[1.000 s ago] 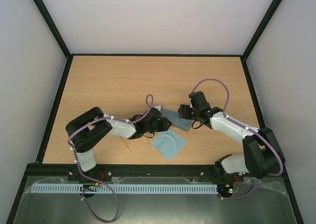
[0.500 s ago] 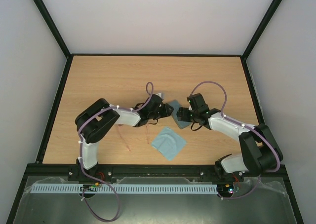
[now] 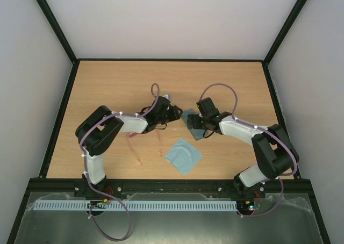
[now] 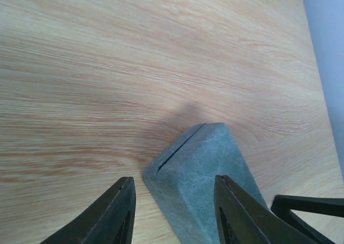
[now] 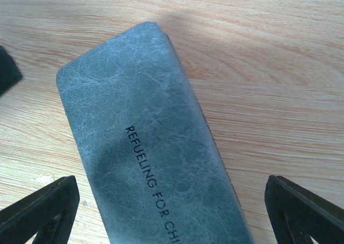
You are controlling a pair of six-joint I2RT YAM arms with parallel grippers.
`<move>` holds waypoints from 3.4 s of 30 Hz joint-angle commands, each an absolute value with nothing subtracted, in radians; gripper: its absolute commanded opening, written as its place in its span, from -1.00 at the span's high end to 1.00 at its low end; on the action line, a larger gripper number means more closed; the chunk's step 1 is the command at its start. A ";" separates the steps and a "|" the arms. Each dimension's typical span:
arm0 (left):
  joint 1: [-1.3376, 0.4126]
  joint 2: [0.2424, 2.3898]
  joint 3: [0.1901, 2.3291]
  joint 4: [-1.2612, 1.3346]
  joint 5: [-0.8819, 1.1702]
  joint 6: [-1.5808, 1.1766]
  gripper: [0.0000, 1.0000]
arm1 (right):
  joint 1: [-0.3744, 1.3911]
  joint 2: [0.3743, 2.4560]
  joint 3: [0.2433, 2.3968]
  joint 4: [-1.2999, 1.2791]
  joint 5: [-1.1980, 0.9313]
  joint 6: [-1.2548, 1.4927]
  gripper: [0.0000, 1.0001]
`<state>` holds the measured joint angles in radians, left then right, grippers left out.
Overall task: Organize the sunglasses
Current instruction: Pick up the sunglasses case from the center of the board, then open the sunglasses case.
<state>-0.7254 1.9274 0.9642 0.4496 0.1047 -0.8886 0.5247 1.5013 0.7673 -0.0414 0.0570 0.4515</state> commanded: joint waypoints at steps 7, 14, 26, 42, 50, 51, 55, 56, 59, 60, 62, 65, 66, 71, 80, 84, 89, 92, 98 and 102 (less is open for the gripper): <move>-0.721 1.749 0.852 0.421 0.088 -0.868 0.07 | 0.558 1.586 0.847 -0.139 0.124 0.370 -0.89; -0.721 1.748 0.841 0.408 0.092 -0.862 -0.33 | 0.594 1.630 0.875 -0.168 0.214 0.365 -0.70; -0.719 1.756 0.851 0.393 0.091 -0.851 -0.36 | 0.615 1.648 0.895 -0.191 0.264 0.367 -0.21; -0.721 1.618 0.782 0.422 0.196 -0.851 -0.59 | 0.526 1.389 0.871 -0.108 -0.072 0.459 -0.03; -0.732 1.494 0.732 0.540 0.283 -0.904 -0.67 | 0.410 1.268 0.768 0.053 -0.371 0.570 -0.03; -0.734 1.482 0.718 0.572 0.285 -0.916 -0.71 | 0.406 1.264 0.759 0.073 -0.405 0.584 -0.03; -0.749 1.475 0.722 0.620 0.267 -0.914 -0.76 | 0.398 1.262 0.726 0.153 -0.521 0.630 -0.02; -0.754 1.485 0.733 0.618 0.273 -0.911 -0.76 | 0.397 1.261 0.720 0.169 -0.541 0.658 -0.02; -0.765 1.496 0.740 0.610 0.261 -0.913 -0.72 | 0.393 1.253 0.700 0.216 -0.584 0.698 -0.02; -0.771 1.487 0.725 0.619 0.248 -0.914 -0.68 | 0.388 1.251 0.693 0.229 -0.599 0.710 -0.02; -0.789 1.462 0.697 0.626 0.211 -0.910 -0.62 | 0.370 1.248 0.681 0.263 -0.636 0.742 -0.01; -0.803 1.437 0.675 0.629 0.189 -0.908 -0.56 | 0.340 1.241 0.652 0.331 -0.695 0.803 0.04; -0.805 1.431 0.667 0.633 0.188 -0.911 -0.55 | 0.332 1.238 0.645 0.350 -0.707 0.820 0.04; -0.822 1.399 0.645 0.629 0.146 -0.904 -0.52 | 0.301 1.220 0.627 0.395 -0.730 0.868 0.05; -0.847 1.440 0.696 0.600 0.118 -0.879 -0.52 | 0.300 1.220 0.632 0.373 -0.723 0.858 0.07; -0.867 1.458 0.731 0.570 0.097 -0.867 -0.53 | 0.301 1.219 0.631 0.348 -0.710 0.843 0.08; -0.887 1.497 0.780 0.521 0.065 -0.854 -0.55 | 0.301 1.210 0.629 0.328 -0.702 0.824 0.10; -0.894 1.519 0.801 0.493 0.048 -0.856 -0.54 | 0.300 1.199 0.628 0.314 -0.696 0.814 0.13; -0.901 1.514 0.799 0.460 0.004 -0.862 -0.46 | 0.300 1.171 0.629 0.294 -0.680 0.804 0.16; -0.907 1.506 0.803 0.441 -0.016 -0.858 -0.41 | 0.300 1.165 0.630 0.295 -0.686 0.808 0.22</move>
